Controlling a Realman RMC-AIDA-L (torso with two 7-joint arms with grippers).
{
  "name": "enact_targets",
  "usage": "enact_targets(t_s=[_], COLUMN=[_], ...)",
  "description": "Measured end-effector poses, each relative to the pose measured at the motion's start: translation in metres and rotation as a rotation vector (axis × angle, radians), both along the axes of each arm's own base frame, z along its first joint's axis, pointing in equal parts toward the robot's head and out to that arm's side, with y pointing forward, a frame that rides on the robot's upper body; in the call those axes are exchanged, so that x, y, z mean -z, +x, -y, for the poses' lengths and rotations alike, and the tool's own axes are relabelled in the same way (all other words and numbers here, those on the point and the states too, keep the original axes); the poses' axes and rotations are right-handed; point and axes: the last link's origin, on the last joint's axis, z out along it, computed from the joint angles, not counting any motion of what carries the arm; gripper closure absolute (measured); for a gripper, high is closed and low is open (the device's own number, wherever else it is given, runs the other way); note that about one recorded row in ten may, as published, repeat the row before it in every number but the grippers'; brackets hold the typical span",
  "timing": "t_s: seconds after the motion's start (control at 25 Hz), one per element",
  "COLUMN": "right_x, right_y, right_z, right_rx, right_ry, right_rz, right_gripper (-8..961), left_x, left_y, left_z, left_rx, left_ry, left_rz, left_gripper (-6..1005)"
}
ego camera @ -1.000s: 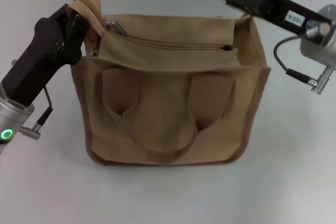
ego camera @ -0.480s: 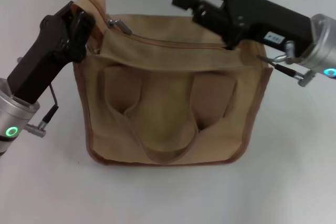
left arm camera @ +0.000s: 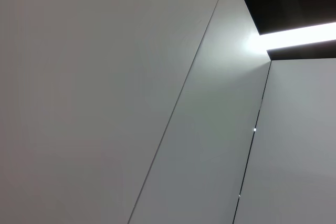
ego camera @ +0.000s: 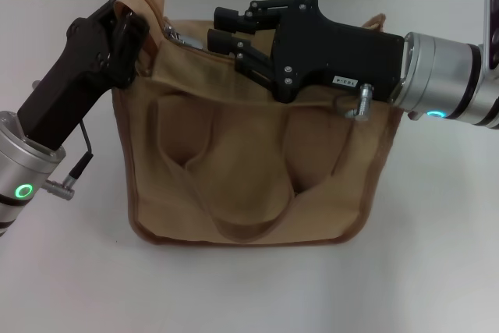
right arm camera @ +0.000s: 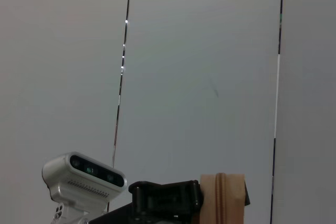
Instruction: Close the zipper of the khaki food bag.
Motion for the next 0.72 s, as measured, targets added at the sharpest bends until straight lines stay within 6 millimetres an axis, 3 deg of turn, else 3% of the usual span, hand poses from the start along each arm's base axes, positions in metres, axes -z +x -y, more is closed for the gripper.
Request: enact_targets(t_s=[0.08,0.72], right_x=[-0.0005,-0.0026], right_y=[-0.0011,-0.0015], right_z=[0.0001,0.0046], right_rx=[-0.009,-0.158], right_ry=[0.004,0.169], right_rz=[-0.001,0.037], right_gripper=[743,744], left_x=[0.0000,0.0017], left_y=[0.0001,0.0032], left_z=[-0.0001,-0.0027], left_rx=[0.000,0.000], left_ry=[0.000,-0.004], left_rz=[0.000,0.007], left_gripper=[977,977])
